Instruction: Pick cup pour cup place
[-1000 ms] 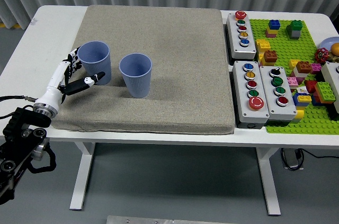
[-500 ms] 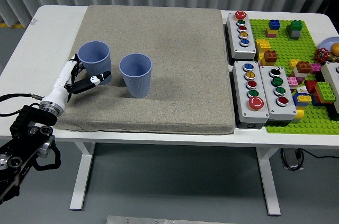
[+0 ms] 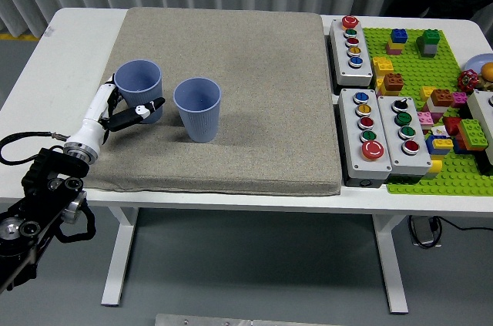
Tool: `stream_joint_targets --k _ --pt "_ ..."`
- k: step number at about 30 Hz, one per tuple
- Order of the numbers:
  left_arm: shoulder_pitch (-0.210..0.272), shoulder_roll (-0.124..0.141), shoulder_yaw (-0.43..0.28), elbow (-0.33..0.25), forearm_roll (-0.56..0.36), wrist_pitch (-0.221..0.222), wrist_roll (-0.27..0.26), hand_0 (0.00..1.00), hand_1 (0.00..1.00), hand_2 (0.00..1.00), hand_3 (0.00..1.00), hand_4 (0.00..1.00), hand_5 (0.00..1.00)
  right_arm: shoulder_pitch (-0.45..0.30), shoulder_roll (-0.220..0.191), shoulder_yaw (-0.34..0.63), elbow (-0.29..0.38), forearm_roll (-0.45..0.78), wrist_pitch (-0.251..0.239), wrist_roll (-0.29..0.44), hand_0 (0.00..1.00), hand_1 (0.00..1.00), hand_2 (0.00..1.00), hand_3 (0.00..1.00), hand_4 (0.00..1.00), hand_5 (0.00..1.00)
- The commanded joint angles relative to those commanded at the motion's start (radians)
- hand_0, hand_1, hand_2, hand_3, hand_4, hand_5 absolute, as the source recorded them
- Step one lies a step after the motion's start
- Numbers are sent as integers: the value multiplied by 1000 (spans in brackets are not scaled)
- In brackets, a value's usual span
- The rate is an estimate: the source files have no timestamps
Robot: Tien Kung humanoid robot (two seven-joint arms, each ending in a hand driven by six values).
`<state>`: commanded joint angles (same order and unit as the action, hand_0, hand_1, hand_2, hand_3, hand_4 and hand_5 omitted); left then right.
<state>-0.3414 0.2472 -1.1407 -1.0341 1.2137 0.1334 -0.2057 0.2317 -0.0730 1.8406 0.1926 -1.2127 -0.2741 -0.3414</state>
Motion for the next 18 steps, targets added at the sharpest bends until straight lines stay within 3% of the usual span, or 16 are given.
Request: stream_joint_targets --k 4,5,10,11,16,17,18 --pt "-7 -6 2 13 -6 5 2 913 901 998 998 975 391 1 0 2 0 -2 1 -1 682 628 585 575 2 193" --pt "-8 -7 2 14 -8 8 1 859 840 998 997 969 397 2 0 2 0 -2 1 0 682 628 585 575 2 195" --pt "-12 -9 7 5 0 31 -3 859 840 998 997 969 397 4 -1 2 0 -2 2 -1 682 628 585 575 2 195" --pt "-13 -10 9 3 3 36 -4 781 733 901 928 955 383 4 -1 2 0 -2 2 0 681 628 585 575 2 196" --pt "-16 -17 14 -2 19 44 -3 781 733 901 928 955 383 5 -2 2 0 -4 3 -1 681 628 585 575 2 196" --pt "-16 -19 15 -2 20 47 -3 702 649 766 813 921 318 6 -2 2 -1 -4 3 -1 682 628 584 574 2 196" --pt "-16 -22 16 -1 21 49 -4 702 649 766 813 921 318 6 -2 2 0 -5 3 -1 682 628 584 574 2 196"
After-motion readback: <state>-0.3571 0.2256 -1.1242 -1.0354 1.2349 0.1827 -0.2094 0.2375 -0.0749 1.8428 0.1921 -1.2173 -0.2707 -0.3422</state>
